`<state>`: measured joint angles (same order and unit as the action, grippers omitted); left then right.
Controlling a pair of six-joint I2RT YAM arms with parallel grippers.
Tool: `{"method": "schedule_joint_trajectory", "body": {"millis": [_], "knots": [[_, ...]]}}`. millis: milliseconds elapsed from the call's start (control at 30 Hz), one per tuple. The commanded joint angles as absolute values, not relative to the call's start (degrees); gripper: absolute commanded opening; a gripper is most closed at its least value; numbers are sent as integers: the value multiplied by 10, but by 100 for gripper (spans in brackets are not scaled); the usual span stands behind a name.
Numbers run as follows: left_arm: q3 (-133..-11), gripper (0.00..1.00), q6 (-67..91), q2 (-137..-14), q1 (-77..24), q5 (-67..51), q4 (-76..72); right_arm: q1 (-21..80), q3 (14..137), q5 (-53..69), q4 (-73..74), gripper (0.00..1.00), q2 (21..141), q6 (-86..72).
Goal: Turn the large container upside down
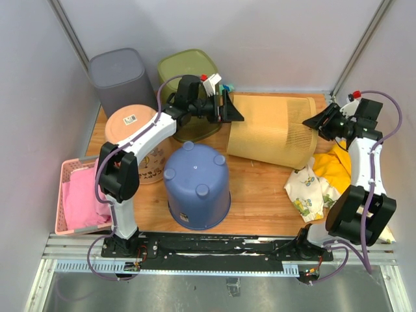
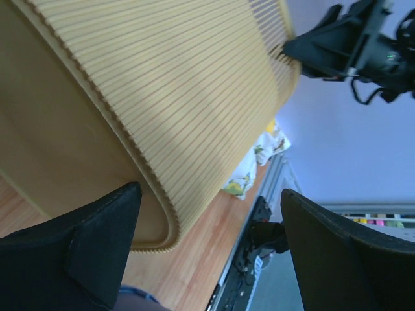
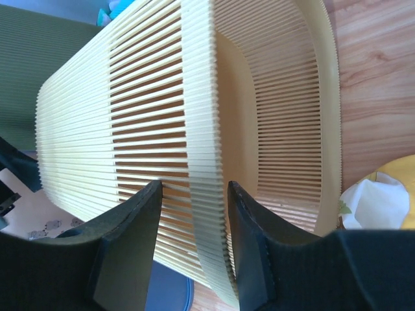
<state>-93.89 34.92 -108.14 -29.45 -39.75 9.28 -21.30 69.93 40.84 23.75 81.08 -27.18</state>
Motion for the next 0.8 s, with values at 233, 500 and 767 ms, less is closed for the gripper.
{"method": "schedule_joint_trajectory", "body": {"millis": [233,500,767], "knots": [[-1033,91,467,-1074,-342,-514,-91,-219,661,435,208,45,843,-326],[-1105,91,498,-1127,-362,-512,-112,-219,598,444,96,46,852,-426],[-1130,91,526,-1186,-381,-516,-139,-209,581,393,88,57,875,-434]]}}
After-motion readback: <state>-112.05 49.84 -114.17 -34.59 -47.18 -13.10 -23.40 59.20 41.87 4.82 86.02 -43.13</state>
